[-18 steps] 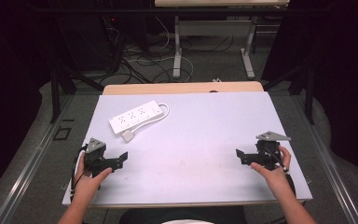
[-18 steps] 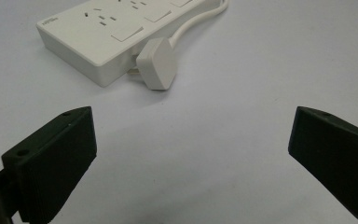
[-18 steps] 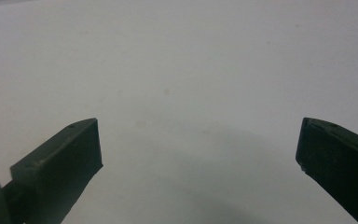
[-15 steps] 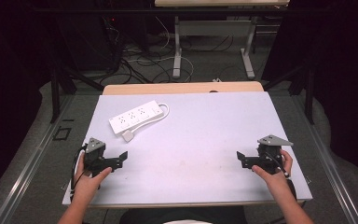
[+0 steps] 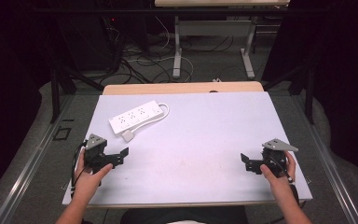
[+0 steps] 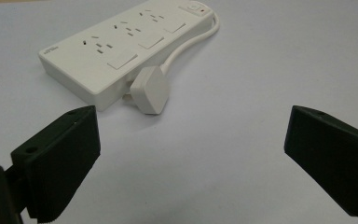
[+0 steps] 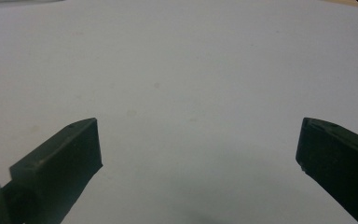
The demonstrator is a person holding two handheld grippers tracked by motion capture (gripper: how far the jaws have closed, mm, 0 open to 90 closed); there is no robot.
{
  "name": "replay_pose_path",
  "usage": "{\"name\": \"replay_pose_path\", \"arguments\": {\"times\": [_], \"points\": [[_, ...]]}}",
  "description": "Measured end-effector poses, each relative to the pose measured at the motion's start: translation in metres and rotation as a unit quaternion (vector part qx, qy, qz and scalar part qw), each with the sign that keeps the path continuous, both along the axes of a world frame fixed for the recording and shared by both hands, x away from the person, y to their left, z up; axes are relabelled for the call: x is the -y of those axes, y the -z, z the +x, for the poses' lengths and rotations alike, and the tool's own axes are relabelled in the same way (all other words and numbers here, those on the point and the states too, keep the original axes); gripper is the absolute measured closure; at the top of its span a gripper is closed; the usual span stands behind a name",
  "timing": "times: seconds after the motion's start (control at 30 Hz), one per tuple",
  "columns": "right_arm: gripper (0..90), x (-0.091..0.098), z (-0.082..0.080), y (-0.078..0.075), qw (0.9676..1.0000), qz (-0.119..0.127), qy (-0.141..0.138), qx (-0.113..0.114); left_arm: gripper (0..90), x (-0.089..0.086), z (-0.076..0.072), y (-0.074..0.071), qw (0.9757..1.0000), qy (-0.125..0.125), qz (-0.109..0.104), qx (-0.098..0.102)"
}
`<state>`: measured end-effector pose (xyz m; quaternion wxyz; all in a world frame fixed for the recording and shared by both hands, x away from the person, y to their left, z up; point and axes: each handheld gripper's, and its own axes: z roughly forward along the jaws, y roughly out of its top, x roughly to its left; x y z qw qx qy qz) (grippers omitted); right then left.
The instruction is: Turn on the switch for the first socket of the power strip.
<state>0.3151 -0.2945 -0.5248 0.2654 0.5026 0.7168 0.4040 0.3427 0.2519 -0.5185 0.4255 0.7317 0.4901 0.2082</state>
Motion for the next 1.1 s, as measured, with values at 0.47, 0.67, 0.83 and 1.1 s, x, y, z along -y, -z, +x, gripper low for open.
{"name": "replay_pose_path", "arguments": {"times": [0.47,0.67,0.83,1.1], "points": [[0.0,0.000,0.001,0.001,1.0000,-0.001,0.002,0.007,6.8,0.003,0.010,-0.023,1.0000,0.003,-0.008,-0.002],[0.0,-0.002,0.001,0.001,1.0000,-0.004,0.002,0.005,9.8,0.007,0.016,-0.031,1.0000,0.004,-0.001,-0.003],[0.0,-0.004,0.005,0.002,1.0000,-0.007,-0.002,0.004,14.5,0.012,0.022,-0.038,0.9999,0.009,0.011,-0.005],[0.0,-0.007,0.006,0.004,0.9999,-0.013,-0.010,0.002,16.5,0.021,0.033,-0.050,0.9998,0.013,0.014,-0.004]]}}
